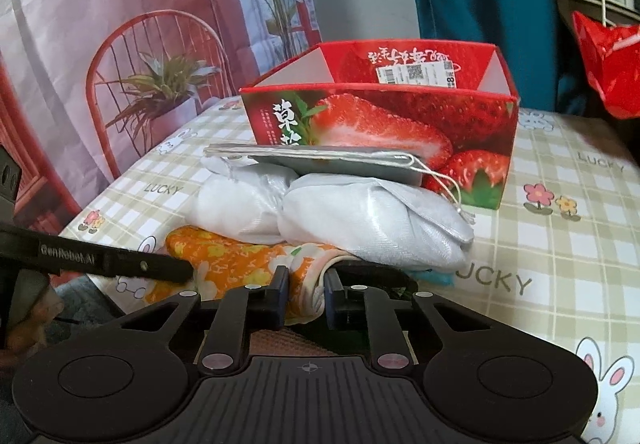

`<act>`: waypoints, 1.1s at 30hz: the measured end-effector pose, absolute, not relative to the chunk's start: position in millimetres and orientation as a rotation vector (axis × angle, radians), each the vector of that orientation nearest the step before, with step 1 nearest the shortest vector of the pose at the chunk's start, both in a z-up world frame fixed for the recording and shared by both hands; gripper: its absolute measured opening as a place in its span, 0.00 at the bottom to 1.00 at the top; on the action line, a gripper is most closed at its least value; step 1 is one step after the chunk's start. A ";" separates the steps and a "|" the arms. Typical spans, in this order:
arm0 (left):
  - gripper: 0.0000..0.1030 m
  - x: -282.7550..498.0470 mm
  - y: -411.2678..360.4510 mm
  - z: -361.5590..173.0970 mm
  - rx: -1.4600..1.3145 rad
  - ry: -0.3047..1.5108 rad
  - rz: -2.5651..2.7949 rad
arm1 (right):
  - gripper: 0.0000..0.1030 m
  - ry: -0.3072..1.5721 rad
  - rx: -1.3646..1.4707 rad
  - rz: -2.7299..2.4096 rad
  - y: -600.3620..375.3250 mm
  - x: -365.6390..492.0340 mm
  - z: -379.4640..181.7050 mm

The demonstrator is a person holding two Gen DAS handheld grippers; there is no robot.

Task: Organize soft objects
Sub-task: 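Close both grippers on the orange floral cloth, then lift the orange floral cloth and carry it over the red box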

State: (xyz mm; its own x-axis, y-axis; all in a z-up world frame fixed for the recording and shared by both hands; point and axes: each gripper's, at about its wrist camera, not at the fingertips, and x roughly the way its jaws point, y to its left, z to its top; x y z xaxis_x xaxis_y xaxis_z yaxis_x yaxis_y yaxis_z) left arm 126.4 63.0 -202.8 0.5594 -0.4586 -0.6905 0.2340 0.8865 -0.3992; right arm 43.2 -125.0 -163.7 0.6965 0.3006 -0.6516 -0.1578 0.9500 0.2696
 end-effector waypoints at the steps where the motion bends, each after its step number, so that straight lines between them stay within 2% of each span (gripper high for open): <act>1: 0.52 126.9 66.0 -202.2 -0.288 0.882 -0.402 | 0.15 0.761 0.200 0.252 -125.9 43.1 -164.2; 14: 0.52 161.4 71.8 -218.2 -0.367 0.914 -0.346 | 0.15 0.782 0.226 0.242 -128.5 42.8 -170.9; 16: 0.46 159.6 67.3 -219.7 -0.347 0.911 -0.349 | 0.15 0.782 0.225 0.242 -128.5 42.8 -170.9; 17: 0.34 157.6 67.8 -219.1 -0.332 0.903 -0.348 | 0.15 0.782 0.224 0.242 -128.5 42.7 -170.8; 19: 0.20 155.0 69.5 -216.6 -0.313 0.887 -0.339 | 0.15 0.781 0.223 0.240 -129.0 42.7 -170.9; 24: 0.16 145.5 69.6 -207.9 -0.302 0.831 -0.364 | 0.15 0.762 0.203 0.238 -125.8 40.0 -166.1; 28: 0.15 137.2 64.4 -199.8 -0.268 0.793 -0.384 | 0.20 0.750 0.188 0.243 -123.2 37.9 -163.0; 33: 0.14 130.7 63.6 -195.2 -0.253 0.769 -0.389 | 0.17 0.739 0.193 0.245 -124.6 35.6 -160.4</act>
